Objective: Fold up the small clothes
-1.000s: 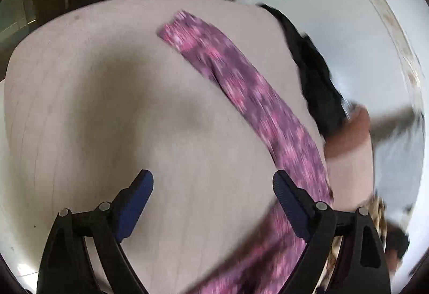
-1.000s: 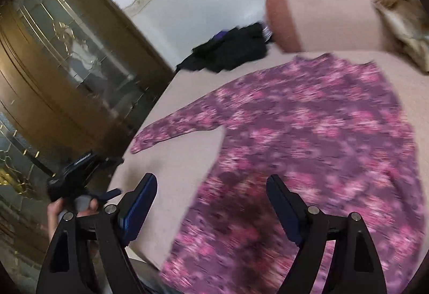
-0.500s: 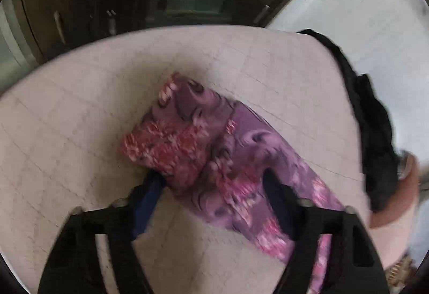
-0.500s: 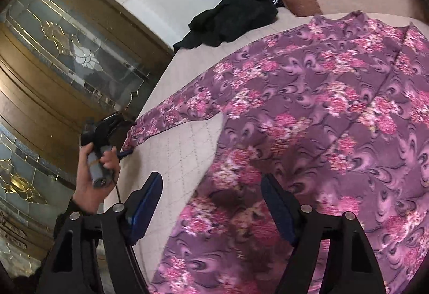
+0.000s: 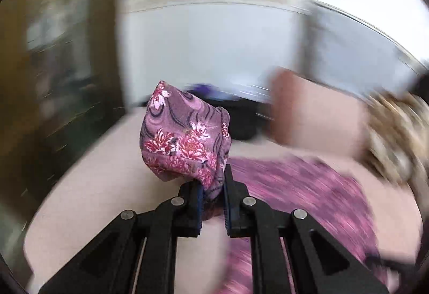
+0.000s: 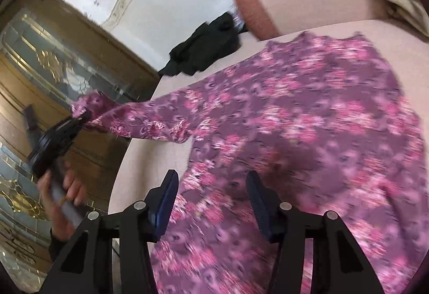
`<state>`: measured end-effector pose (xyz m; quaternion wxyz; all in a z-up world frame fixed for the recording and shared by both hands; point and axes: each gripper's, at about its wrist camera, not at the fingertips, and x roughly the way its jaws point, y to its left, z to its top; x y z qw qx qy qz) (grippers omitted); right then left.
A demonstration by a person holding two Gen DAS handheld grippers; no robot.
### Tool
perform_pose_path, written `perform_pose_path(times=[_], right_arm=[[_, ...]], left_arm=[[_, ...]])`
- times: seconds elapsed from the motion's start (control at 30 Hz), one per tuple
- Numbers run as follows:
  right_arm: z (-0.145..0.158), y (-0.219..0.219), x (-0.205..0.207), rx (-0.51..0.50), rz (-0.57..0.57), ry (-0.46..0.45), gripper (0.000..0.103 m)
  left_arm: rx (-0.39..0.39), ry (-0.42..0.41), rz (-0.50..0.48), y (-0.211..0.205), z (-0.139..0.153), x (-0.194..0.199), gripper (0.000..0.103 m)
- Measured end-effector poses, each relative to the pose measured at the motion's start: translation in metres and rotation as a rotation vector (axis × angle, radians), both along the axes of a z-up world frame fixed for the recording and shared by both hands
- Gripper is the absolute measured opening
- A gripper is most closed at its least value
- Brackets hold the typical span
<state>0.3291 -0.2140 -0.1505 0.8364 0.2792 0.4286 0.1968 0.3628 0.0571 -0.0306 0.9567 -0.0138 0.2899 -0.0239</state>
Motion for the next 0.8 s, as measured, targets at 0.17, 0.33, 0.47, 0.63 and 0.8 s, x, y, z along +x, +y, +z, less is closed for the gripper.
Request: perform_pose_path(times=[0.17,0.33,0.47,0.63,0.8], right_arm=[[-0.017,-0.066,-0.009,0.035,-0.145,0.0,0.06],[-0.05,-0.11,0.015,0.136,-0.168,0.109,0.079],[-0.077,-0.115,0.024,0.262,-0.148,0.203,0.085],[-0.081,-0.103,0.025,0.155,-0.115,0.257,0.085],[-0.081,-0.076,0.007,-0.064,-0.038,0.316,0.079]], left_arm=[[0.093,0.19,-0.416,-0.136,-0.07,-0.034,0.012],[0.134,0.414,-0.619,-0.188,-0.145,-0.039,0.022],[0.036,0.48,-0.779,-0.186,-0.139,-0.047,0.048],[-0.123,0.287,-0.756,-0.142,-0.086,-0.026,0.088],[-0.234,0.459,-0.304,-0.062,-0.118,0.05,0.088]])
